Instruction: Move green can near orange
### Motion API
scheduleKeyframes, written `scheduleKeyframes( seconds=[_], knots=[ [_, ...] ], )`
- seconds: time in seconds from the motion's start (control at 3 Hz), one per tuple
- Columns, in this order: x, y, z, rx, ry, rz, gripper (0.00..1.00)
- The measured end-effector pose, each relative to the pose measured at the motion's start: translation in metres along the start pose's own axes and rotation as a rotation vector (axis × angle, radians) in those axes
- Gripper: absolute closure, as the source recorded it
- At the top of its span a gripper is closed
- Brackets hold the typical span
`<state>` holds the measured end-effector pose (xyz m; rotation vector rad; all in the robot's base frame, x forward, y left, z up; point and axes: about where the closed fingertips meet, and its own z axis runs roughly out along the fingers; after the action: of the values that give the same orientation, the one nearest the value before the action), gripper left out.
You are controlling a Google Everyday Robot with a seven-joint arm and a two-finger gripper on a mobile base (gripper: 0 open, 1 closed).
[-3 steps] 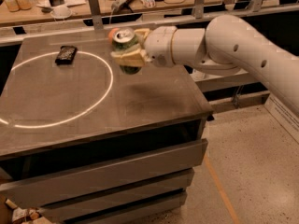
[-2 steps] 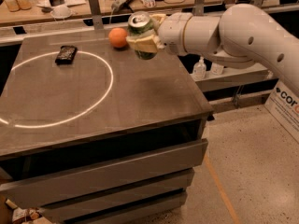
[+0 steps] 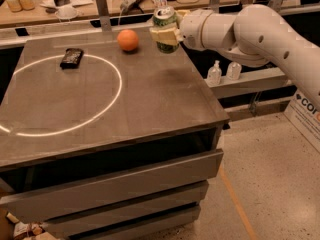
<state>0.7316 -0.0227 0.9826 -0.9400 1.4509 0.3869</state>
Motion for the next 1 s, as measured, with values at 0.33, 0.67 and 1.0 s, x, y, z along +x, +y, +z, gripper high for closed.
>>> scheduleKeyframes(
  seconds=[0.33, 0.67, 1.0],
  knots=[
    [0.024, -0.029, 0.029, 0.016, -0.001, 0.071, 1.00],
    [0.046, -0.052, 0.056, 0.022, 0.001, 0.129, 1.00],
    [0.066, -0.070, 0.090, -0.001, 0.022, 0.176, 0.77]
  ],
)
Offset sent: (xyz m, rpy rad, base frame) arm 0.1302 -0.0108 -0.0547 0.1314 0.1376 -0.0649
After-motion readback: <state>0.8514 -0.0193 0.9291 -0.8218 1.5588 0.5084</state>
